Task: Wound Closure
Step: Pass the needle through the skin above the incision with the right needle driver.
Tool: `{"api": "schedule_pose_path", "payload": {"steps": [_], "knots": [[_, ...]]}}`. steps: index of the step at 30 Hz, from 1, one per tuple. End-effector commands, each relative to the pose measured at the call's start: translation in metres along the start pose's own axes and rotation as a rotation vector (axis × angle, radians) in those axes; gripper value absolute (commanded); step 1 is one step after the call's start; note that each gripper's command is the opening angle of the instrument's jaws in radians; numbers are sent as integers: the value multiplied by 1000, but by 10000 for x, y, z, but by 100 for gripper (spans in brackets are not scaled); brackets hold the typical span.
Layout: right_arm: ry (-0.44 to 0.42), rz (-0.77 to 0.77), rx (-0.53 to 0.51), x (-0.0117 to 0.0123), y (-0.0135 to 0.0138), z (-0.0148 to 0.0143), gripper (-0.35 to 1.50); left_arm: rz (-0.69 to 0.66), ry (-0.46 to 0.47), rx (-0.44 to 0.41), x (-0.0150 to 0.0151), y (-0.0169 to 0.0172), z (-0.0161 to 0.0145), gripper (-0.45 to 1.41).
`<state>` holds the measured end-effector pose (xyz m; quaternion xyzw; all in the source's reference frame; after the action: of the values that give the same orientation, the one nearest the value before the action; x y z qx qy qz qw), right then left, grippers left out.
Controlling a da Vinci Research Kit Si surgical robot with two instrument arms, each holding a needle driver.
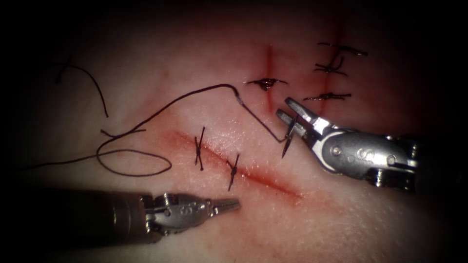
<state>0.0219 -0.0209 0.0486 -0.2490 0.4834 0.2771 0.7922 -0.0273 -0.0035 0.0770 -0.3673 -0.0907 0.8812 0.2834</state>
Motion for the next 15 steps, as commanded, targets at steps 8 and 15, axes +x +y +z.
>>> {"api": "schedule_pose_path", "payload": {"steps": [8, 15], "knots": [[32, -111, -8, -13, -19, 14, -35, -18, -3, -15, 11, 23, -16, -42], [42, -155, -17, -29, -25, 16, -35, -25, -8, -13, 16, 28, -19, -38]]}}
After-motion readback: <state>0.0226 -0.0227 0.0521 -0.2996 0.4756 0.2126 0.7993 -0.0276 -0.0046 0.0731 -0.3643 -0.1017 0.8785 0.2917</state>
